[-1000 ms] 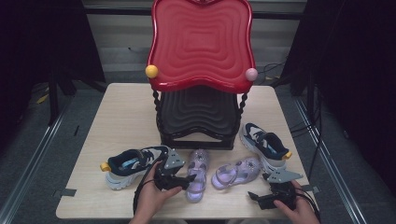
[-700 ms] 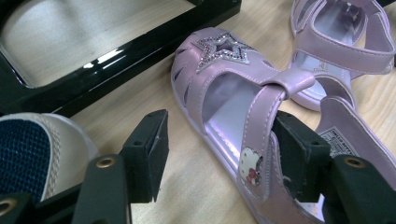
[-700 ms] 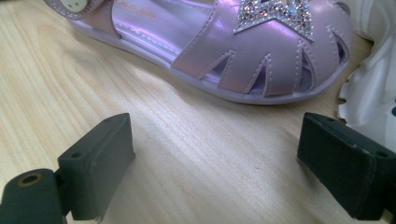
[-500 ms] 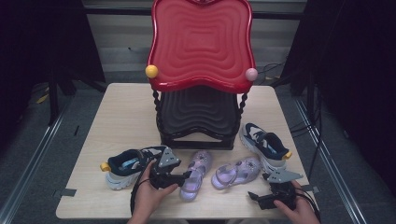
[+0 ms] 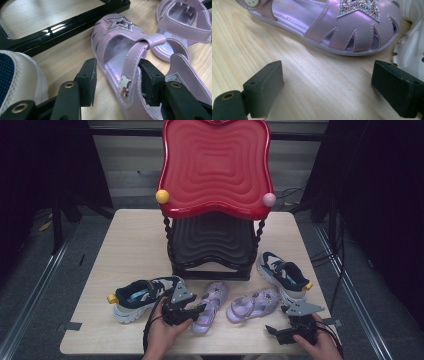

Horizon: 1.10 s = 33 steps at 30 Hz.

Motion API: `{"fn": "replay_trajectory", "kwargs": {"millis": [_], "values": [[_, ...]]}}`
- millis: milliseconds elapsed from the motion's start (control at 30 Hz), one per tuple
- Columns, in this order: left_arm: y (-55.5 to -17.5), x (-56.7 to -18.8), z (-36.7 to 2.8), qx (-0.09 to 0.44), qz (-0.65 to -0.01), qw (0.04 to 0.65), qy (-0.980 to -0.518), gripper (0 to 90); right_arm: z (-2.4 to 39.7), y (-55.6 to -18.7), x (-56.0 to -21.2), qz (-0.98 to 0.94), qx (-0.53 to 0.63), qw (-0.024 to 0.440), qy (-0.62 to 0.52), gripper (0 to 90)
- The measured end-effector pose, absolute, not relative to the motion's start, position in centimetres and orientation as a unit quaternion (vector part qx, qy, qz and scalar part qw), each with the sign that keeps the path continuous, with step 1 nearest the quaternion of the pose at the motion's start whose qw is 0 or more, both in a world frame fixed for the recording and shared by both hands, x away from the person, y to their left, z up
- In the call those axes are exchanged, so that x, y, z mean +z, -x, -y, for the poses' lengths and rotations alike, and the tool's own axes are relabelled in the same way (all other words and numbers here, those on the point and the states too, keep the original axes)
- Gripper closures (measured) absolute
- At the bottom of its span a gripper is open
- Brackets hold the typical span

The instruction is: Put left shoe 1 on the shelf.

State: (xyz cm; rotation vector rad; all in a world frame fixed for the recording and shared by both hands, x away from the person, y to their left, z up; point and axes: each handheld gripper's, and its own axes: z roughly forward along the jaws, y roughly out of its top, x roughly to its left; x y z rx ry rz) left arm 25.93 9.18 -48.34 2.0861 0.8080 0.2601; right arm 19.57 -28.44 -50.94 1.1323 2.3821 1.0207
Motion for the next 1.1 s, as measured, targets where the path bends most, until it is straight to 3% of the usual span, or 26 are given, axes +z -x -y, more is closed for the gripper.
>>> {"fn": "replay_trajectory", "kwargs": {"millis": [300, 700, 1100], "values": [[-25.94, -49.07, -8.75, 0.101, -0.322, 0.432, -0.836, 59.1, 28.44, -19.57, -50.94, -0.832, 0.356, 0.156, -0.395, 9.8], [-26.26, -49.27, -8.73, 0.085, -0.315, 0.44, -0.837, 75.7, 28.44, -19.57, -50.94, -0.832, 0.357, 0.156, -0.395, 9.8], [-26.22, -48.45, -9.38, 0.107, -0.313, 0.454, -0.827, 79.9, 28.45, -19.58, -50.94, -0.832, 0.357, 0.155, -0.396, 9.8]]}}
